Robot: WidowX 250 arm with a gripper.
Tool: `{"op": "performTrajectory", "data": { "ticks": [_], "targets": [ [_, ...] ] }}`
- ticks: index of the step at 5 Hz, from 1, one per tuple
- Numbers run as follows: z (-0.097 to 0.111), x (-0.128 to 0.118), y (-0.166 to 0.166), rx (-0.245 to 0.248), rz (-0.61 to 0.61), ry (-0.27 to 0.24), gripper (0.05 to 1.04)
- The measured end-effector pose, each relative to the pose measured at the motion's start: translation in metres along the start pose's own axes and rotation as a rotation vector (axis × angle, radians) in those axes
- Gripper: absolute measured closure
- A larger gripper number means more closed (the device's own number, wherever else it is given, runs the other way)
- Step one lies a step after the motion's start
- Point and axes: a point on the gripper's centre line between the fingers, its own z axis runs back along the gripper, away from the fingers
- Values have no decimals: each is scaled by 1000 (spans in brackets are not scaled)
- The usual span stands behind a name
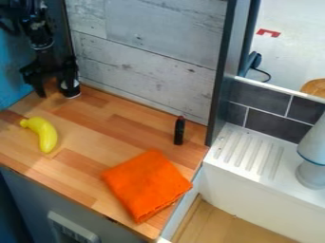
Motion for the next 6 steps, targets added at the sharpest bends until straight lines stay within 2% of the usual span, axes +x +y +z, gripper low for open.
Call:
{"op": "performTrajectory", "data": {
  "ticks": [1, 3, 5, 6],
  "targets": [
    [6, 7, -13, -20, -9, -30, 83],
    [12, 12, -18, -29, 17, -43, 83],
    [6, 11, -26, -21, 44, -4, 83],
    [-9, 6, -23, -4, 41, 22, 83]
  ]
}}
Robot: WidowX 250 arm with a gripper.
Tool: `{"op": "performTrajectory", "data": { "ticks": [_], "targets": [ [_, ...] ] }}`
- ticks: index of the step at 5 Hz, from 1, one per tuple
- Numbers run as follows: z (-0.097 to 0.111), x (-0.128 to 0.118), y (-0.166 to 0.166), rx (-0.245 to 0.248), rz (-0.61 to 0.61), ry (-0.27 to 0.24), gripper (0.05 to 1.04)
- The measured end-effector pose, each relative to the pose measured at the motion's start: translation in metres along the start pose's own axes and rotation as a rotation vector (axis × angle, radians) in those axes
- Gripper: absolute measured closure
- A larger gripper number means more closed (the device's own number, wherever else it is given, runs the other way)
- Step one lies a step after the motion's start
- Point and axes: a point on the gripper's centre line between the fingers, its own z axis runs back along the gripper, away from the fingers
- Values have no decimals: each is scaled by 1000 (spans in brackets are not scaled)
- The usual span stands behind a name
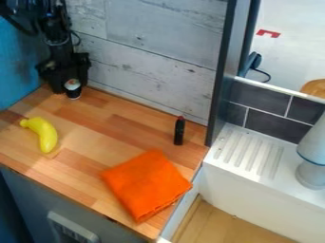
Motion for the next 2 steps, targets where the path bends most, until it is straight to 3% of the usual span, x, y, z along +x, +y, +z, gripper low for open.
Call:
{"op": "performTrajectory", "data": {
  "ticks": [1, 2],
  "targets": [
    [-22, -6, 4, 24, -8, 34, 137],
    [-25, -4, 6, 26, 26, 11, 348]
  ]
}}
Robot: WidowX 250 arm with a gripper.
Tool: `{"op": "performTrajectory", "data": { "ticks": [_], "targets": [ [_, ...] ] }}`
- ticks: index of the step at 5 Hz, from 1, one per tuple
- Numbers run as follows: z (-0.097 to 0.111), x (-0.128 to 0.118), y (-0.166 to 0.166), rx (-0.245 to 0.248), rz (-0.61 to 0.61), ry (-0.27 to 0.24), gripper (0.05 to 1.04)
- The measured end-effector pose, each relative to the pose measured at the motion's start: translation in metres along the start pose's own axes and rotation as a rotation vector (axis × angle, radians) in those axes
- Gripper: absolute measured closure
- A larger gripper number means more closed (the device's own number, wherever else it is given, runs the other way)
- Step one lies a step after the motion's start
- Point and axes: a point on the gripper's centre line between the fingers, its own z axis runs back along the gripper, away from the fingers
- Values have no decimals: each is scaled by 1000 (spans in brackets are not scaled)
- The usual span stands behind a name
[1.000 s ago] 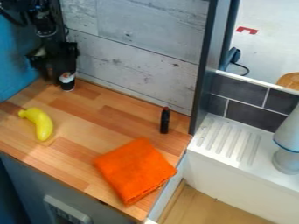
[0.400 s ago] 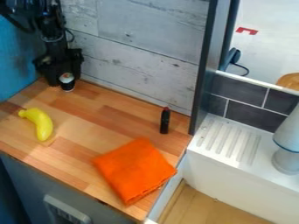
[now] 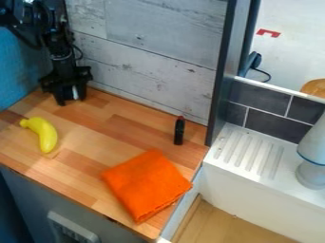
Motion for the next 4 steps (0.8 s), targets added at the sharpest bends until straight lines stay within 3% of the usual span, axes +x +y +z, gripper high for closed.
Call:
{"op": "performTrajectory", "data": {
  "ticks": [1, 2, 3, 4],
  "targets": [
    [0, 0, 1, -1, 1, -1, 428],
    [1, -3, -1, -20, 2, 0, 431],
    [28, -2, -2, -71, 21, -10, 431],
    [71, -7, -1, -116, 28, -56, 431]
  ]
}}
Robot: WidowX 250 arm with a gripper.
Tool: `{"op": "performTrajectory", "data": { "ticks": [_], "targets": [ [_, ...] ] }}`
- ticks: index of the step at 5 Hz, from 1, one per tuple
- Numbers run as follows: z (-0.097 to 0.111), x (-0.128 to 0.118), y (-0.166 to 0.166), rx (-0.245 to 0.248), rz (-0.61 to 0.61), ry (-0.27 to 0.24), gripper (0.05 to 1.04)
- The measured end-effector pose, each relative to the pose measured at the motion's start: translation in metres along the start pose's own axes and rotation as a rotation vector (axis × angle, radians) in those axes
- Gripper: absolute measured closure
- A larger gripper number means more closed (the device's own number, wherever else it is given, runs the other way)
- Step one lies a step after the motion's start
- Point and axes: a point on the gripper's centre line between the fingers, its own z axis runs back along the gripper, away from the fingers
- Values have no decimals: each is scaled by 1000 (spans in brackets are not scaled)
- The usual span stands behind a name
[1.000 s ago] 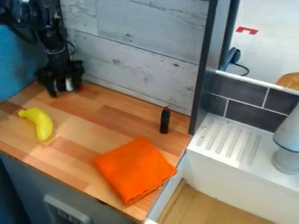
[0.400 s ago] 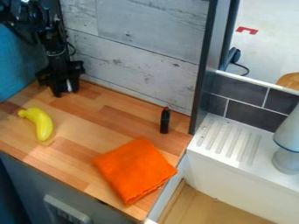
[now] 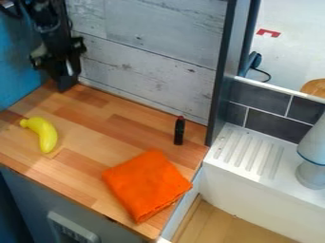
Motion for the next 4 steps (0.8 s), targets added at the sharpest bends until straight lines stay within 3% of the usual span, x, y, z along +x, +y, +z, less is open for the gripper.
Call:
{"op": "performTrajectory", "data": {
  "ticks": [1, 2, 4],
  "targets": [
    [11, -26, -2, 3, -18, 32, 431],
    [12, -68, -6, 31, -89, 67, 431],
    [37, -127, 14, 53, -136, 26, 431]
  ]
}}
